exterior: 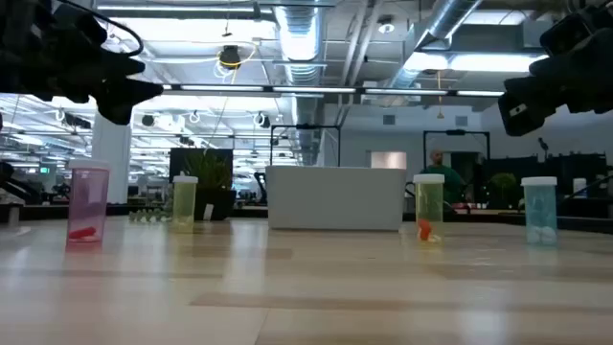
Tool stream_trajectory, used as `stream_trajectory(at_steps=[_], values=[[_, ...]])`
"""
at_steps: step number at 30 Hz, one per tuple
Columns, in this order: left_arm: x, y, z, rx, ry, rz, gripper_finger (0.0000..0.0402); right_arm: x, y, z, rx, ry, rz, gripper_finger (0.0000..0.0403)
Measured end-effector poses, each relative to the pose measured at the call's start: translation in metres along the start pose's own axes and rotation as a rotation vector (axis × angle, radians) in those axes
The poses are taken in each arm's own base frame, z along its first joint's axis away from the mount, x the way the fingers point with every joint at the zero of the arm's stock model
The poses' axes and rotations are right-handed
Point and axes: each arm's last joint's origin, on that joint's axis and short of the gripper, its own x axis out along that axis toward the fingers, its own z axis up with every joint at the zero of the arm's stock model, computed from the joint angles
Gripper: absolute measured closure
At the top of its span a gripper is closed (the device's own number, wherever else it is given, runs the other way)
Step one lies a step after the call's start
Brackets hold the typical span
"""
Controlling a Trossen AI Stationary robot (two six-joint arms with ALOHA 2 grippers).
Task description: Pick and place pill bottles into a basket
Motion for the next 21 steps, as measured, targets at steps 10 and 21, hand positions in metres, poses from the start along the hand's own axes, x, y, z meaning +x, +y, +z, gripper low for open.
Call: stream_trajectory(at_steps=[10, 21], values=[[0.002, 0.002, -0.002, 0.047, 0.214, 0.092, 0.0175, 0.0, 0.0, 0.0, 0.0, 0.0, 0.0, 0.0274], [0.016, 0.002, -0.019, -0.006, 0.454, 0.11, 0.0175, 0.0, 0.0, 0.0, 0.0, 0.0, 0.0, 0.0274]])
